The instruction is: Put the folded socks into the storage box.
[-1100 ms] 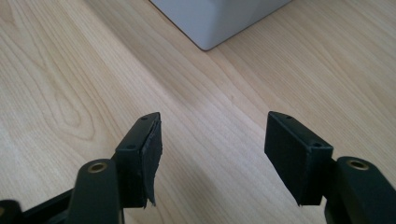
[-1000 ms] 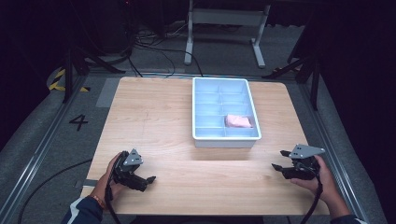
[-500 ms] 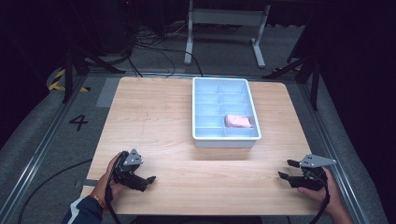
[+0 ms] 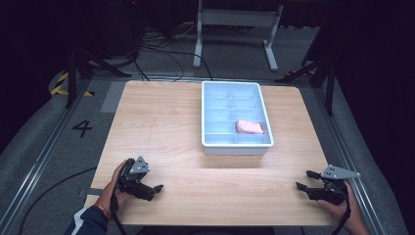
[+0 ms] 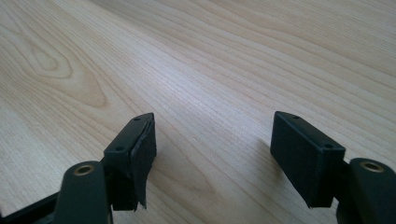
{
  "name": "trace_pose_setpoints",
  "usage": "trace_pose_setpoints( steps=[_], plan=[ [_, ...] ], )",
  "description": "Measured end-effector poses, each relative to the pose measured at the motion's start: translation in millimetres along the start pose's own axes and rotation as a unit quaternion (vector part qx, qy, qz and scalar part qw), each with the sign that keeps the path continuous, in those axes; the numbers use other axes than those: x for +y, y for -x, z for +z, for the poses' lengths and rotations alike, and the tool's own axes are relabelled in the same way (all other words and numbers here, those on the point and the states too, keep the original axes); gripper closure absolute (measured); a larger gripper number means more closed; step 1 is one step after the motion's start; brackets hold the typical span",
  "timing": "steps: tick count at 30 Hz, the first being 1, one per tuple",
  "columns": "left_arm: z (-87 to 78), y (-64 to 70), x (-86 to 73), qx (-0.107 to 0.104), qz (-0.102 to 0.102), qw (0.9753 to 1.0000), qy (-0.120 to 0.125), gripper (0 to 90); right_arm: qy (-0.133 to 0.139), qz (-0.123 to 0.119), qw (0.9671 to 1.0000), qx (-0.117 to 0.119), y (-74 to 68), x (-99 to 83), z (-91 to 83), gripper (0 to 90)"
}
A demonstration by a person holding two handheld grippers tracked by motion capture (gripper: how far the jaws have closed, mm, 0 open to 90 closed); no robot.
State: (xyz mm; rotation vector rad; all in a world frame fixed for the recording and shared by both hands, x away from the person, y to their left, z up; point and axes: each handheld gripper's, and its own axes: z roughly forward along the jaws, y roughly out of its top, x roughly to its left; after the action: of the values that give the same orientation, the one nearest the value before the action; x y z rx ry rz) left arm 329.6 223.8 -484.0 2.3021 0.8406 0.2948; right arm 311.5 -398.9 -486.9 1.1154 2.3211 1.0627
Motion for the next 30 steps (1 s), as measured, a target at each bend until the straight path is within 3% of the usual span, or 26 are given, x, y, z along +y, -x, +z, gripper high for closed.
trace_pose_setpoints(
  steps=[30],
  plan=[
    [-0.2,0.4,-0.1,0.001,-0.002,1.0000,0.000,0.0,-0.003,0.007,1.0000,-0.005,1.1,1.2,1.6,26.5]
  ],
)
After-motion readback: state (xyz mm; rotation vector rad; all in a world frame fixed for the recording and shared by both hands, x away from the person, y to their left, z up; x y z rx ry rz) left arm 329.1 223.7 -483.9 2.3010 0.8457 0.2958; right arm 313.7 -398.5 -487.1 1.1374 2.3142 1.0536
